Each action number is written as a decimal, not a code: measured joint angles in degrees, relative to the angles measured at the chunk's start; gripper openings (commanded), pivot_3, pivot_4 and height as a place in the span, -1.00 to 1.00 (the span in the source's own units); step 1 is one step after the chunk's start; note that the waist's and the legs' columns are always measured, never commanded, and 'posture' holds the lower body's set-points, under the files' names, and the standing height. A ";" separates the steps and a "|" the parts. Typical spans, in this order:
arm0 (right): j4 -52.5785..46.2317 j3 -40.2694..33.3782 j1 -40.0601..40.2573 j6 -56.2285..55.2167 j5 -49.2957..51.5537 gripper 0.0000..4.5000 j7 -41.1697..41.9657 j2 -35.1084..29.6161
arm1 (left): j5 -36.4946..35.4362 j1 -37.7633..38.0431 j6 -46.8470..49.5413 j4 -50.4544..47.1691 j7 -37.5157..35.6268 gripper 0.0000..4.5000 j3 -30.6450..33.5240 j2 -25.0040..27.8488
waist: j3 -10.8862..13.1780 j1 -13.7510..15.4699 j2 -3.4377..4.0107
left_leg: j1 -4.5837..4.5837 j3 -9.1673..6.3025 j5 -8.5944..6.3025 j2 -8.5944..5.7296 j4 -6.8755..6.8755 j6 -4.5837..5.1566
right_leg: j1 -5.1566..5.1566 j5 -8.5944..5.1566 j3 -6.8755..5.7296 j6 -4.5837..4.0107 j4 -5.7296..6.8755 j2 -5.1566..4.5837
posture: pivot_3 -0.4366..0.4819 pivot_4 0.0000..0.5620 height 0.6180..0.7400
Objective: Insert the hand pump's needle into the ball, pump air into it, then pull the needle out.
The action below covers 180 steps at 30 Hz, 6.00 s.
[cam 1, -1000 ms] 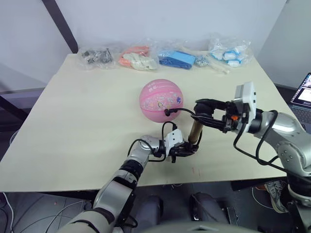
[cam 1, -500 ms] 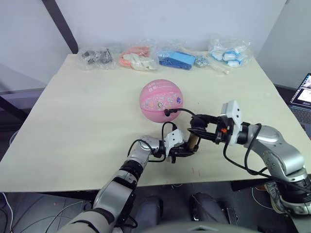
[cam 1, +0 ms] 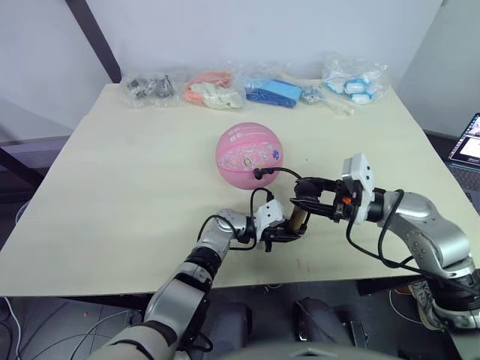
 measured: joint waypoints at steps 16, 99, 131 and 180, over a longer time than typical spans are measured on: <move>-3.85 -7.85 -11.86 10.39 13.48 -0.14 -0.22 -6.58 | -0.27 -0.40 -0.31 0.48 -0.38 -0.52 -0.02 -0.37 | 0.26 0.32 0.06 | -0.14 0.01 0.00 -0.03 0.01 0.00 | -0.13 0.01 0.02 0.00 0.00 -0.02 | -0.05 -0.47 1.00; -3.35 -8.51 -14.55 3.28 11.80 -0.14 0.45 -8.23 | -0.76 -0.11 -0.33 0.45 -0.28 -0.52 -0.10 -0.34 | 0.34 0.34 0.03 | -0.11 0.01 0.00 -0.02 0.01 0.00 | -0.11 0.00 0.00 0.00 -0.02 -0.04 | -0.05 -0.47 1.00; 2.26 2.83 -1.08 -8.91 -5.06 -0.14 0.86 -1.66 | -0.26 0.01 -0.35 0.43 -0.14 -0.52 0.00 0.10 | 0.46 -0.09 -0.06 | 0.51 -0.02 -0.02 0.10 -0.14 -0.02 | 0.47 -0.04 -0.07 0.01 -0.11 -0.01 | -0.05 -0.47 1.00; 2.27 6.05 2.54 -16.01 -10.13 -0.14 -0.29 1.25 | -0.15 0.22 -0.50 0.41 0.13 -0.52 -0.08 -0.20 | 0.00 0.79 -0.22 | 0.05 0.08 -0.01 0.23 -0.03 -0.01 | -0.06 -0.01 -0.04 0.02 -0.02 0.13 | -0.05 -0.47 1.00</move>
